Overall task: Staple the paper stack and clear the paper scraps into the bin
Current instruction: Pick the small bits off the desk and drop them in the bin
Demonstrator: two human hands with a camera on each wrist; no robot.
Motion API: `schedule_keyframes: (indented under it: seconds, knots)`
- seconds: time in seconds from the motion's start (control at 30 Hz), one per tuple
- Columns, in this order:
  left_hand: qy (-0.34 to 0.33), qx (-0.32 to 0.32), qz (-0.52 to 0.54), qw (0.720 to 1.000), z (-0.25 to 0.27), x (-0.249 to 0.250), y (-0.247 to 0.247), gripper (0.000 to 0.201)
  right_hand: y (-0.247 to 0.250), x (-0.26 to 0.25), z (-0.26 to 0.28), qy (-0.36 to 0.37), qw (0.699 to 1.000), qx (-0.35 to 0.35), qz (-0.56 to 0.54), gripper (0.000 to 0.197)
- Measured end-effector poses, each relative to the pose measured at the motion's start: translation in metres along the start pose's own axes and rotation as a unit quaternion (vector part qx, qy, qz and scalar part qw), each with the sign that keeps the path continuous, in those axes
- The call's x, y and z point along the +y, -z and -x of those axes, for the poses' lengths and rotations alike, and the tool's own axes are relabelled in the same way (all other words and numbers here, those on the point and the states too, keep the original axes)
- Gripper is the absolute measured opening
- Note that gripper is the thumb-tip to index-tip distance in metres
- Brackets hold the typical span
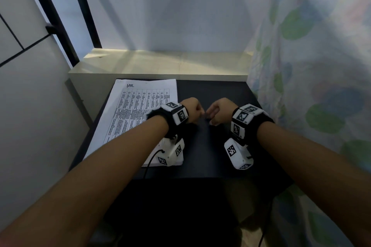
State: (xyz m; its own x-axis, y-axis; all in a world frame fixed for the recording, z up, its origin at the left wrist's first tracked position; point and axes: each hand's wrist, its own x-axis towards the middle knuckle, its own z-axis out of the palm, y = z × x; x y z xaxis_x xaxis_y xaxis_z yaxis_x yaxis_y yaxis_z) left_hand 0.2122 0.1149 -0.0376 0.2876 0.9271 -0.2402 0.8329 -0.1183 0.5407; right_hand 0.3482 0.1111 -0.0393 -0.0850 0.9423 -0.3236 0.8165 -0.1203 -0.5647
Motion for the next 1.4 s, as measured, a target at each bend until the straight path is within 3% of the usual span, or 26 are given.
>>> schedule_keyframes:
  seconds: [0.1, 0.37, 0.53, 0.63, 0.77, 0.93, 1.1, 1.2, 1.3, 1.4]
  knots:
    - [0.025, 0.03, -0.022, 0.999, 0.0, -0.007, 0.006, 0.028, 0.0, 0.003, 0.002, -0.005, 0.997, 0.038, 0.074, 0.033]
    - [-0.006, -0.035, -0.023, 0.999, 0.004, 0.0, -0.006, 0.028, -0.009, -0.013, 0.006, 0.035, 0.991, 0.009, 0.128, 0.025]
    - [-0.001, 0.019, 0.009, 1.0, 0.011, -0.009, 0.013, 0.027, -0.004, -0.01, 0.008, 0.047, 0.99, -0.011, 0.135, 0.036]
    - [0.018, 0.017, -0.002, 1.0, 0.013, -0.019, 0.017, 0.027, -0.009, -0.016, 0.009, 0.082, 0.985, -0.038, 0.146, 0.035]
    - [0.021, 0.006, -0.005, 1.0, 0.016, -0.024, 0.012, 0.028, -0.006, -0.022, 0.007, 0.086, 0.984, -0.021, 0.156, 0.035]
    - [0.022, 0.006, 0.004, 1.0, 0.017, -0.023, 0.012, 0.028, -0.003, -0.018, 0.013, 0.116, 0.965, -0.056, 0.227, 0.045]
    - [0.022, 0.002, 0.001, 1.0, 0.019, -0.022, 0.012, 0.028, -0.006, -0.006, 0.026, 0.173, 0.943, -0.067, 0.275, 0.038]
    - [0.024, 0.002, 0.002, 1.0, 0.021, -0.021, 0.013, 0.028, -0.002, -0.002, 0.03, 0.163, 0.952, -0.051, 0.255, 0.034]
    - [0.024, -0.004, 0.004, 1.0, 0.022, -0.018, 0.01, 0.027, 0.0, -0.002, 0.033, 0.141, 0.958, -0.001, 0.248, 0.043]
    - [0.022, -0.009, 0.006, 1.0, 0.022, -0.015, 0.007, 0.026, -0.013, 0.0, 0.037, 0.137, 0.951, -0.009, 0.278, 0.045]
